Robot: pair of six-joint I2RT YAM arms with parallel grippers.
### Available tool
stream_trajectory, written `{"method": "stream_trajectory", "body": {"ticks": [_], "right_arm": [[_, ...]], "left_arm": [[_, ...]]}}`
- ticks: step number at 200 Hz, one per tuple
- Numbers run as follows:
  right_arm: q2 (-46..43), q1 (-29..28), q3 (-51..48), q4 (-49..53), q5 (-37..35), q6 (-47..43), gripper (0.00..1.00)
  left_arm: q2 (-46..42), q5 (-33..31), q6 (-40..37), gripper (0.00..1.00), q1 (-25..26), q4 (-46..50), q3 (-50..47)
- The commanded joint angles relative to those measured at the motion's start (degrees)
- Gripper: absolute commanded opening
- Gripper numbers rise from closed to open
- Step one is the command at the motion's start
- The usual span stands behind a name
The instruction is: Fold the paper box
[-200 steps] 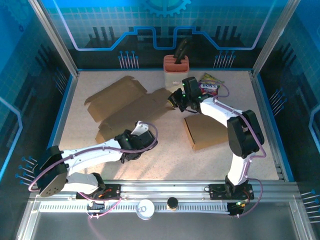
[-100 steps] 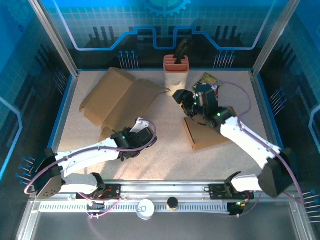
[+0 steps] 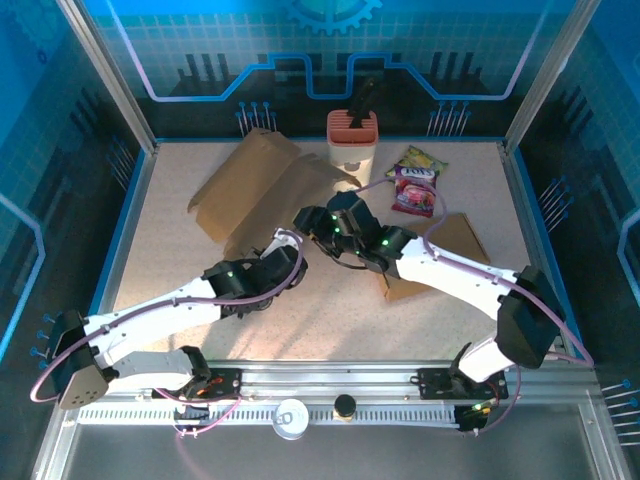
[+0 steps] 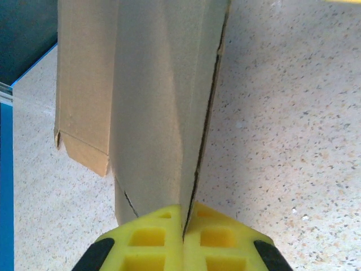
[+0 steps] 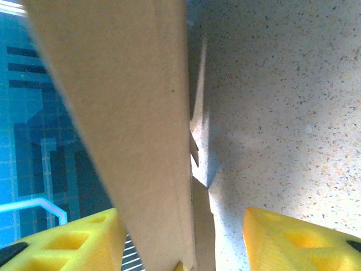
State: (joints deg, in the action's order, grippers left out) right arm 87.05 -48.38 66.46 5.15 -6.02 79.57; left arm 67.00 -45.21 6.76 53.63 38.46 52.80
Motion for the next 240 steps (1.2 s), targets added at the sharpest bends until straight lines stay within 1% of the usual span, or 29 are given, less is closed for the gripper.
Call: {"method": "stream_trajectory", "body": {"ticks": [1,18,82,116,134,153,169,187,212,217,224,233,240], "right_arm": [[1.7,-1.3,3.6,1.1,-4.1,1.5,0.56],[2.9,-1.8,4.8,2.4,-4.4,1.9,0.55],[3.1,-2.4,4.0,3.1,-5.3,3.0,0.28],[2.3,-2.4,4.0,3.7,-5.0,2.8,0.26],[1.9,-2.4,3.9,4.2,-5.1,2.8,0.21],[2.3,-2.3,3.6,4.1,-4.8,3.1,0.20],[2.8,-2.2,3.5,3.6,-4.5,3.5,0.18],[3.3,-2.2,3.7,3.3,-4.3,3.8,0.13],[3.0,-2.3,3.2,2.8,-4.5,4.2,0.00],[2.8,-2.2,3.1,2.7,-4.4,4.4,0.00],[2.5,-2.3,2.9,2.3,-4.5,4.5,0.00],[2.0,-2.3,2.5,1.7,-4.6,4.6,0.00],[1.5,-2.3,2.3,1.3,-4.6,4.6,0.00]], "left_arm": [[-0.3,1.5,-2.3,0.00,-0.2,0.0,2.5],[0.2,1.2,-2.4,0.00,-0.2,0.5,3.2],[2.4,0.3,-2.3,0.00,-0.2,1.2,5.1],[3.0,-0.1,-2.1,0.00,-0.3,1.3,5.4],[3.1,-0.2,-1.9,0.00,-0.2,1.2,5.6],[3.1,-0.1,-2.0,0.00,-0.2,1.1,5.8],[3.0,-0.1,-2.0,0.00,-0.2,1.1,6.1],[2.9,-0.1,-2.1,0.00,-0.2,1.2,6.3],[2.7,-0.2,-2.1,0.00,-0.2,1.2,6.3],[2.5,-0.3,-2.0,0.00,-0.1,1.3,6.3],[2.2,-0.5,-1.6,0.08,-0.2,1.5,6.3],[1.4,-1.0,-0.4,0.26,-0.2,1.9,6.3],[0.3,-1.4,1.0,0.36,-0.2,2.3,6.4]]}}
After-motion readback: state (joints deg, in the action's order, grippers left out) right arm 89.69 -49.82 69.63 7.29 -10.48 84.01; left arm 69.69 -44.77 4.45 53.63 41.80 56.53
